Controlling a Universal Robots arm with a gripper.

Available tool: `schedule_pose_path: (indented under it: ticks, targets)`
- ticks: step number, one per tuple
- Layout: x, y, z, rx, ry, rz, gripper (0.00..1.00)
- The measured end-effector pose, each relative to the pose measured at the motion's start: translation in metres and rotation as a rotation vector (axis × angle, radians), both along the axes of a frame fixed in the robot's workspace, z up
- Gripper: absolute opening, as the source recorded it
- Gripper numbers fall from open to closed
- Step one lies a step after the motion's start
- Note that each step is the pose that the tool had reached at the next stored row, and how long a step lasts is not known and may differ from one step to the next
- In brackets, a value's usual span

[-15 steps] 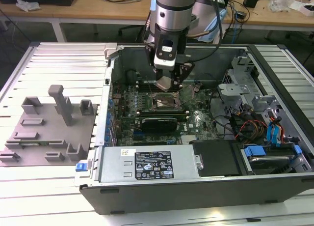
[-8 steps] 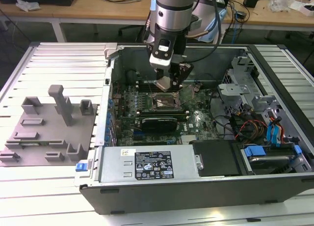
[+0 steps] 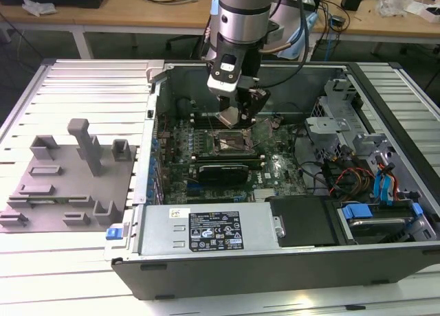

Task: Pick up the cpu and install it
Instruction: 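Place the cpu into insertion slot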

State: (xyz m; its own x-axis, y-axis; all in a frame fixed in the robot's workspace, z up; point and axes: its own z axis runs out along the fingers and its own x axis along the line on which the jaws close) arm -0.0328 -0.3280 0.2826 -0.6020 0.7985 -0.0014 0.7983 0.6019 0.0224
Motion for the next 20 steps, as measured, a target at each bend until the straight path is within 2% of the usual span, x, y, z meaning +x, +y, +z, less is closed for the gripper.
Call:
schedule_pose_path:
  ticks: [20]
  targets:
    - [0.0, 0.0, 0.0, -0.0001, 0.0, -0.163, 0.55]
